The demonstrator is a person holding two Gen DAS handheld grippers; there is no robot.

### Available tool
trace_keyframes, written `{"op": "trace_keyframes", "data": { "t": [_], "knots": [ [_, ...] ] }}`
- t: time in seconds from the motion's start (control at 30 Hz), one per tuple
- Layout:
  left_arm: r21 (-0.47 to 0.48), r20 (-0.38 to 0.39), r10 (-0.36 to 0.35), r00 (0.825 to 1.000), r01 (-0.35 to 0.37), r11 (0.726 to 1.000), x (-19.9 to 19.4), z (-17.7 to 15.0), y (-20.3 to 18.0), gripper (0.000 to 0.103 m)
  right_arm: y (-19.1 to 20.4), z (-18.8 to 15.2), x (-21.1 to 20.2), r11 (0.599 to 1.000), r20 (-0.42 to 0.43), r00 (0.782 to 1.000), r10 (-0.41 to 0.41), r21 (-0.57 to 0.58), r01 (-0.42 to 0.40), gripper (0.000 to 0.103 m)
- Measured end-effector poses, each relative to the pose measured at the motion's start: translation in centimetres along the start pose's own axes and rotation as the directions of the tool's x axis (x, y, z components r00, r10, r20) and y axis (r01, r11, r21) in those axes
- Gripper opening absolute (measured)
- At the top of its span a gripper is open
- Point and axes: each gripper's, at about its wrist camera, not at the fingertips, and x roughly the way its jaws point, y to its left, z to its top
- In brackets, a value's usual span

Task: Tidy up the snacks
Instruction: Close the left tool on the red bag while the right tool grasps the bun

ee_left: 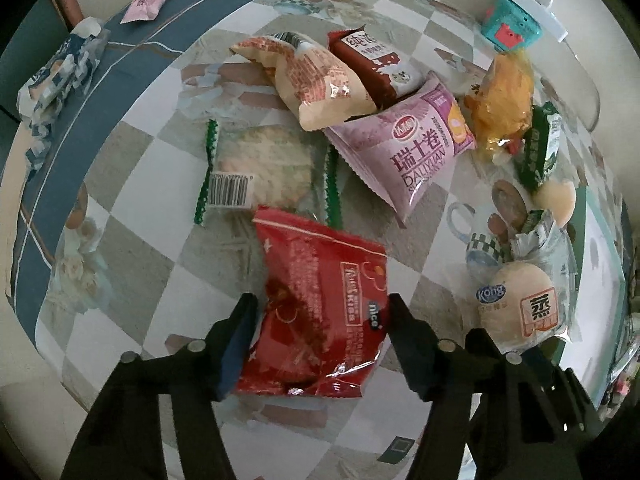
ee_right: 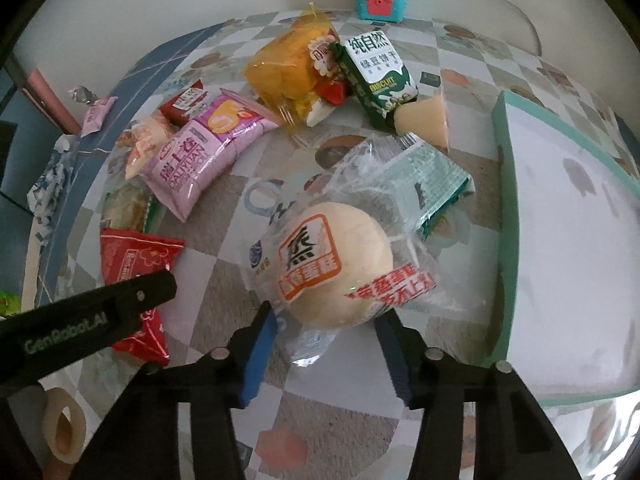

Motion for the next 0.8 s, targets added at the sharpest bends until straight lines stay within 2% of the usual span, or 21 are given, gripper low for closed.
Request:
{"op": "trace_keyframes", "data": {
  "t": [0.13, 0.23, 0.37, 0.7, 0.8],
  "knots": [
    [-0.022, 0.003, -0.001, 1.0, 0.001, 1.0, 0.0, -0.4, -0.1, 0.062, -0.1, -0.8, -0.3, 1.0, -0.006, 1.0, 0.012, 0.004, -0.012, 0.044],
    [-0.056, -0.003, 0.0, 1.0, 0.0, 0.998, -0.1, -2.4, 0.5, 0.062, -0.7, -1.5, -0.7, 1.0, -0.01, 1.0, 0.02, 0.005, -0.02, 0.04],
    [-0.085, -0.01, 0.005, 1.0, -0.005, 0.996, 0.1, -3.0, 0.6, 0.061, -1.3, -2.7, -1.4, 0.999, -0.023, 0.999, 0.037, 0.011, -0.037, 0.037],
    [-0.136, -0.016, -0.01, 1.0, 0.008, 0.991, 1.6, -2.9, 0.8, 0.061, -2.2, -4.9, -4.1, 0.998, -0.029, 0.998, 0.062, 0.023, -0.062, 0.028],
    [-0.159, -0.029, -0.026, 0.999, 0.021, 0.987, 2.1, -3.2, 1.1, 0.061, -2.3, -5.6, -4.7, 0.998, -0.037, 0.998, 0.057, 0.021, -0.056, 0.028]
  ]
}}
